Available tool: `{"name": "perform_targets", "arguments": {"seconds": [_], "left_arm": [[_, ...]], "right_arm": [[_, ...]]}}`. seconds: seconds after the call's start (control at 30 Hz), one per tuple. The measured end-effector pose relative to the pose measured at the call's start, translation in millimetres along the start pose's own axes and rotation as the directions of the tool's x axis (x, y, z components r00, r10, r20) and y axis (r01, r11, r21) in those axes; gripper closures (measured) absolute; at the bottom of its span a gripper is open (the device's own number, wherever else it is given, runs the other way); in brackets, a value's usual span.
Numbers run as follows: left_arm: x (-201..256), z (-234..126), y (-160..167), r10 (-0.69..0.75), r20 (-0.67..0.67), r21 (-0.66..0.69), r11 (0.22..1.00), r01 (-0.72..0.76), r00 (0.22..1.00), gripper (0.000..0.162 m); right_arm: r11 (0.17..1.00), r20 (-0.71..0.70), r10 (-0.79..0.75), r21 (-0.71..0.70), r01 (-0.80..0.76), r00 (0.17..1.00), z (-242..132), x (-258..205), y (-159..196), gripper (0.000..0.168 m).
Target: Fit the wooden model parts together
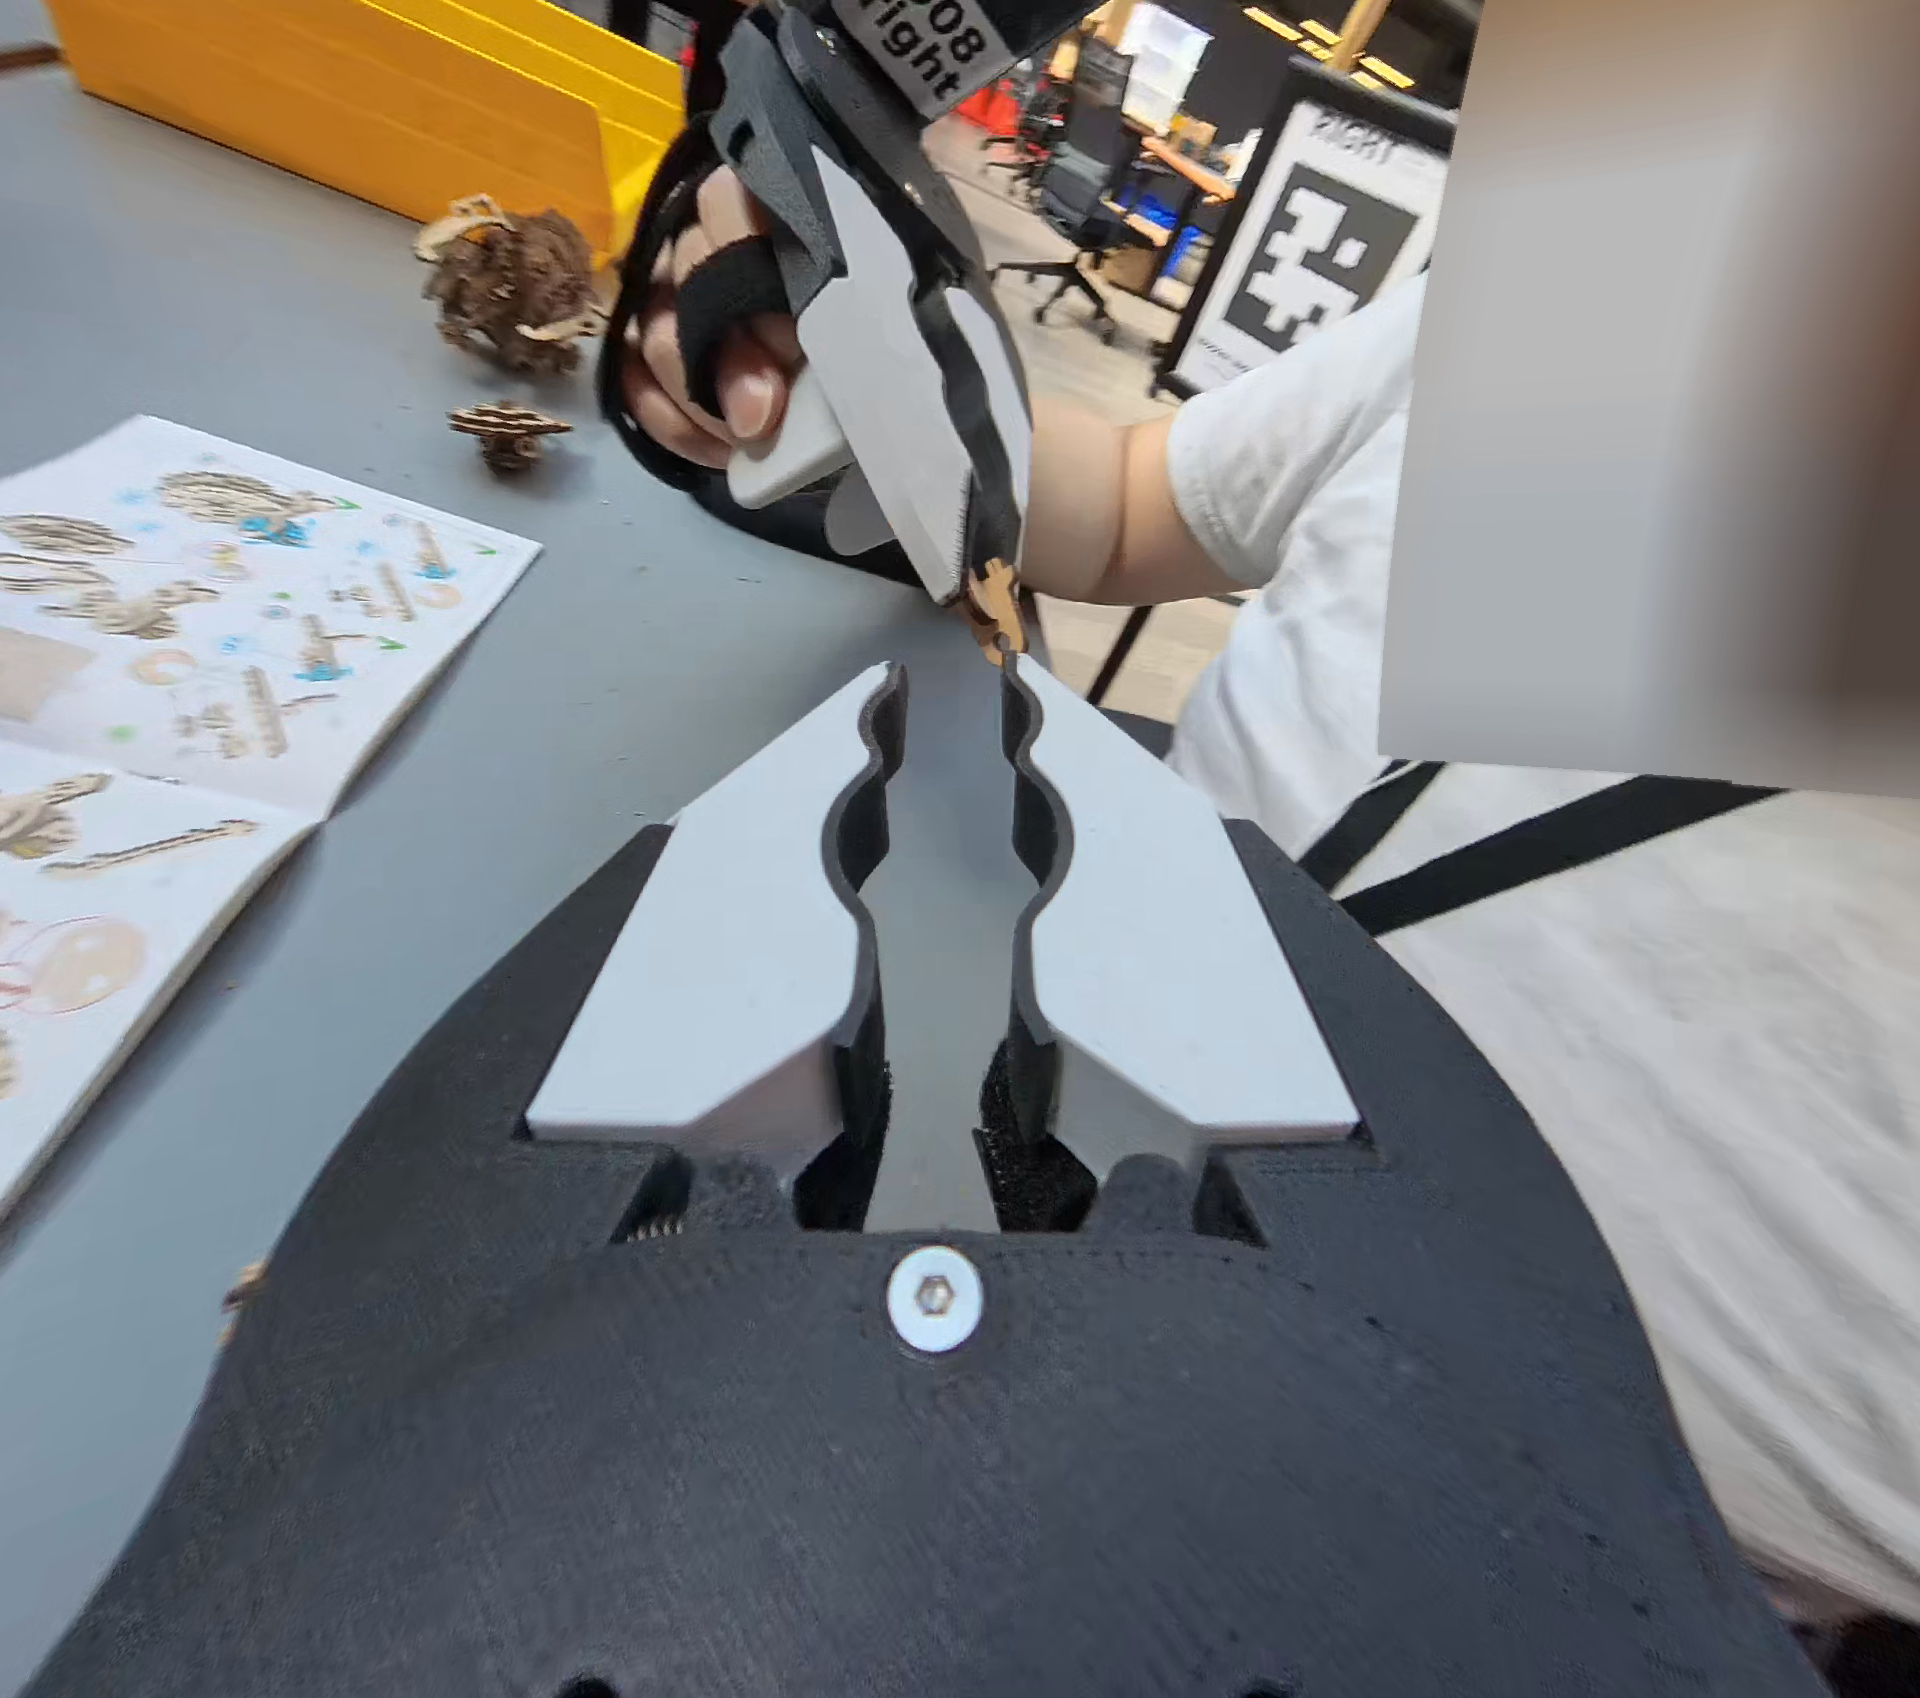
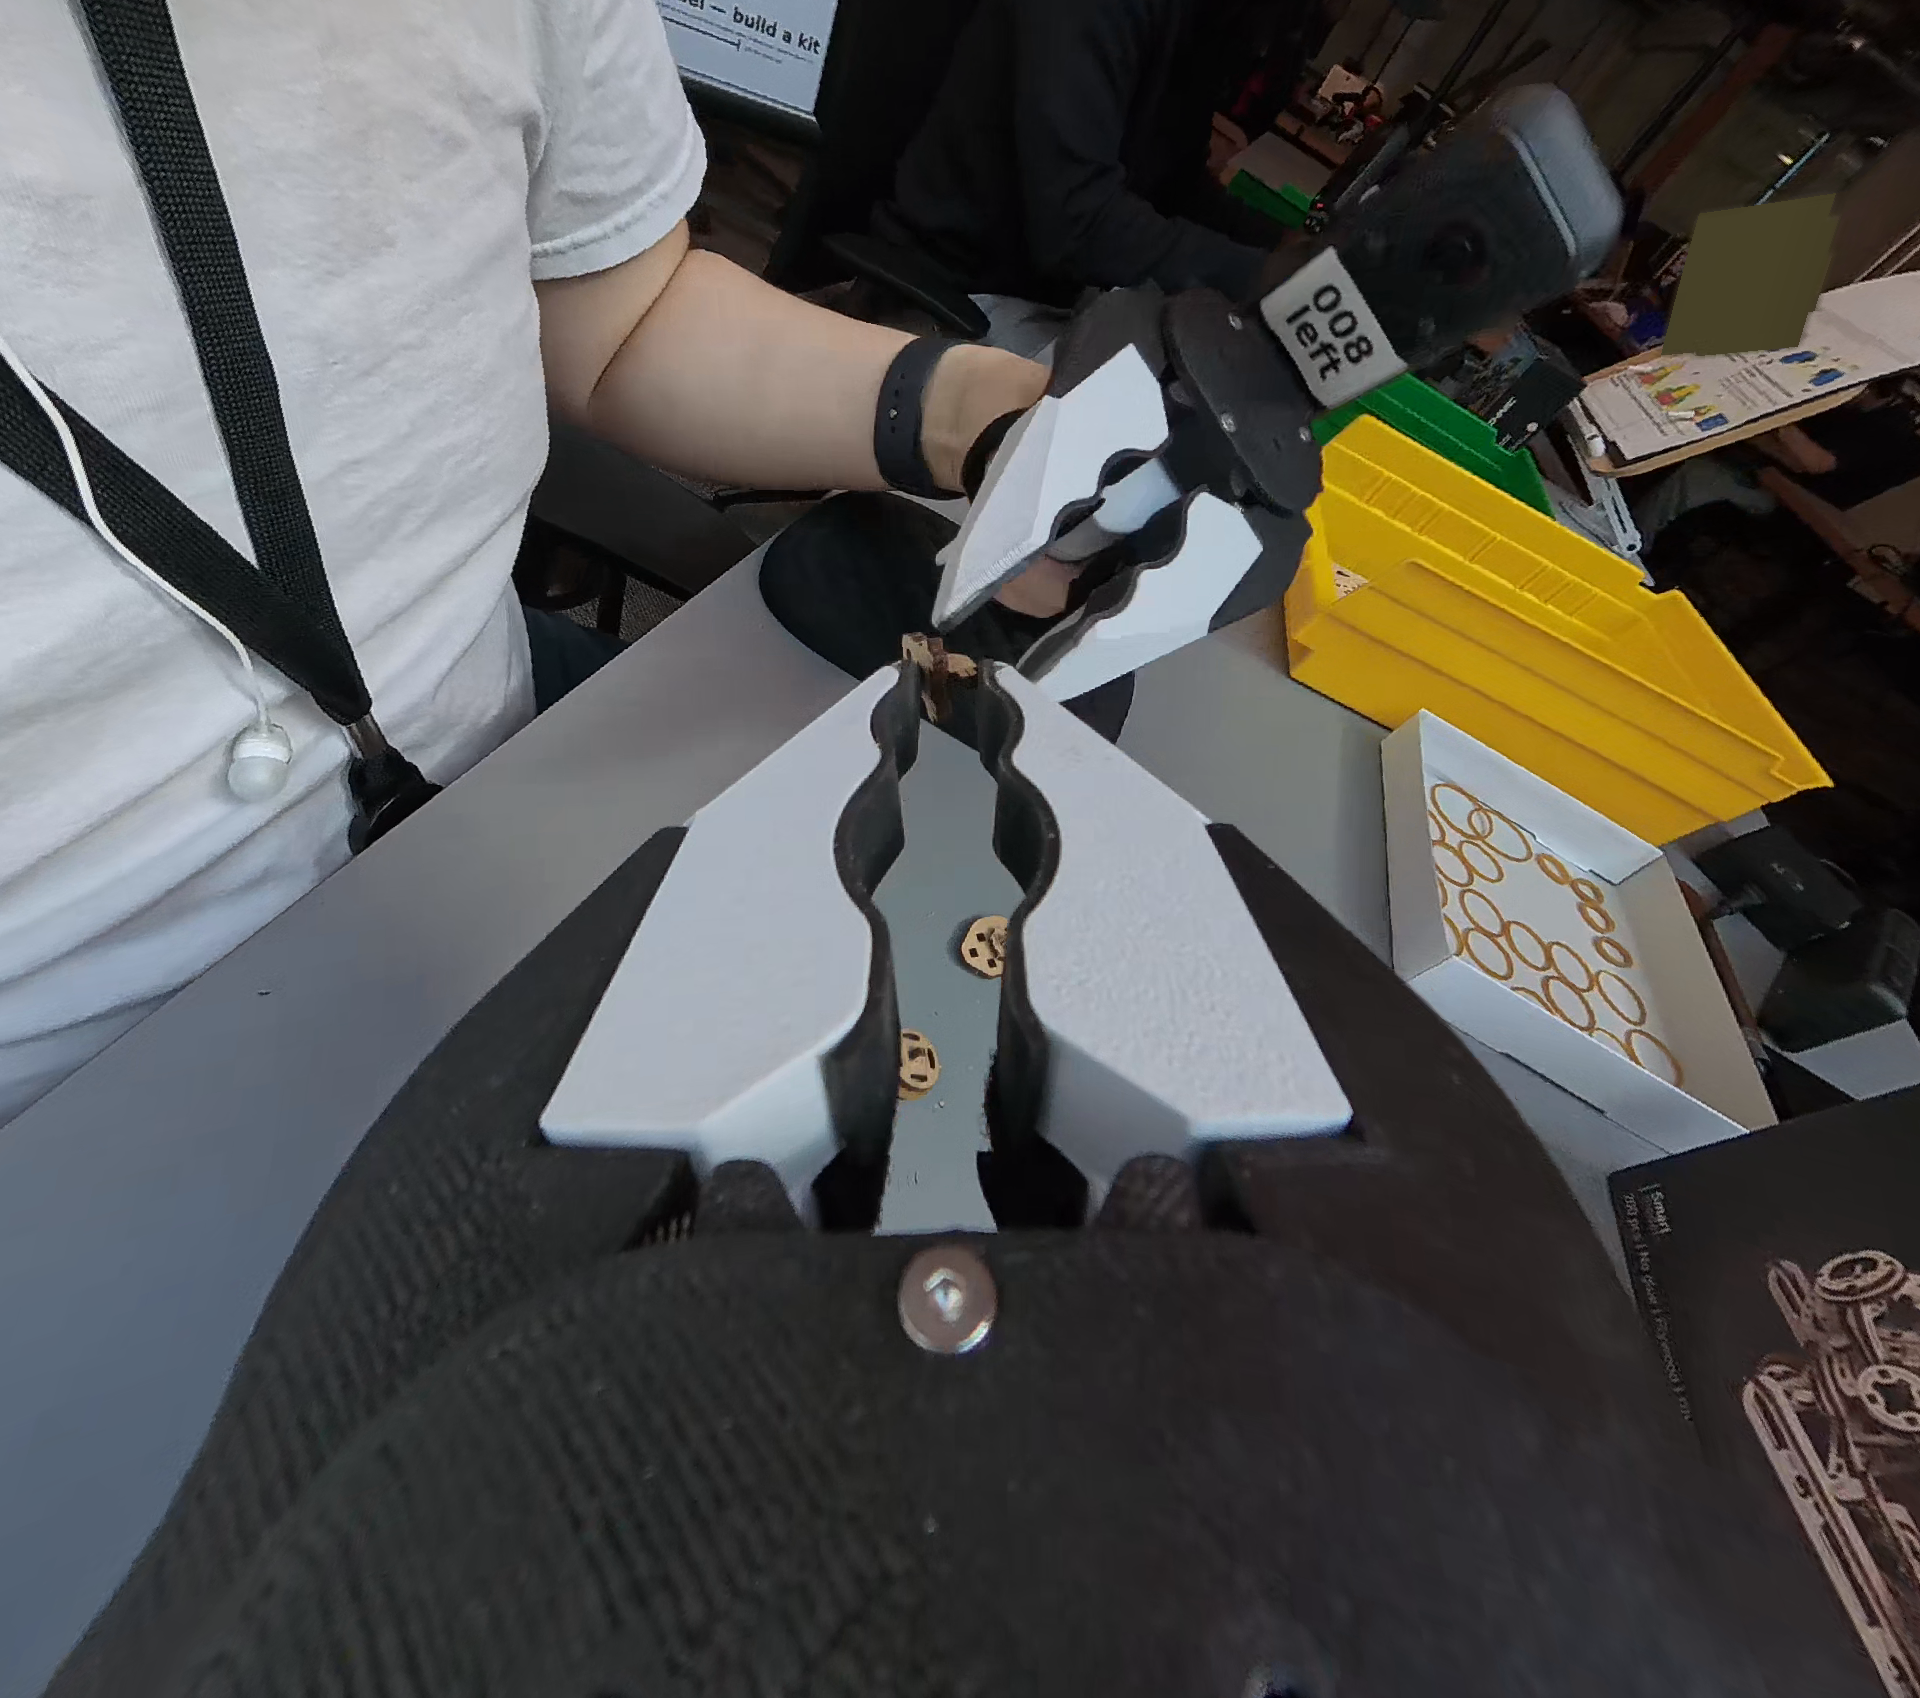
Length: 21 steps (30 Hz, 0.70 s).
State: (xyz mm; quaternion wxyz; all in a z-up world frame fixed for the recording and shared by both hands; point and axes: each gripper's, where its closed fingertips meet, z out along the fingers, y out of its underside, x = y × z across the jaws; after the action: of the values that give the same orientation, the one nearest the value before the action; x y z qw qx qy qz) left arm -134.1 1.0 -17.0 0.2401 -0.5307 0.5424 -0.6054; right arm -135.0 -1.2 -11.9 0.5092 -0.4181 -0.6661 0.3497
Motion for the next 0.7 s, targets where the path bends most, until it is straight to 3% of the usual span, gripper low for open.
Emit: {"name": "perform_targets", "arguments": {"seconds": [0.07,0.13,0.33,0.53,0.7], "left_arm": [[-8.3,-0.6,5.6,0.133,0.158,-0.031,0.991,-0.129,0.979,0.147],[-4.9,4.4,10.4,0.239,0.222,-0.072,0.971,-0.228,0.945,0.148],[-23.2,8.1,15.8,0.391,0.412,-0.198,0.92,-0.338,0.823,0.158],[-35.4,9.0,21.0,0.394,0.454,-0.223,0.919,-0.326,0.799,0.161],[-40.1,5.7,20.7,0.325,0.464,-0.145,0.945,-0.292,0.824,0.161]], "right_arm": [[0.999,-0.023,0.046,-0.017,-0.046,0.999,0.2,6.6,6.9,0.158],[0.995,-0.013,0.091,-0.033,-0.091,0.996,1.0,7.0,13.3,0.158],[0.974,-0.026,0.213,-0.079,-0.214,0.977,4.6,12.6,31.1,0.158],[0.947,-0.035,0.308,-0.086,-0.31,0.951,2.7,15.4,41.9,0.158],[0.954,-0.046,0.287,-0.077,-0.289,0.957,-0.3,17.2,46.0,0.152]]}}
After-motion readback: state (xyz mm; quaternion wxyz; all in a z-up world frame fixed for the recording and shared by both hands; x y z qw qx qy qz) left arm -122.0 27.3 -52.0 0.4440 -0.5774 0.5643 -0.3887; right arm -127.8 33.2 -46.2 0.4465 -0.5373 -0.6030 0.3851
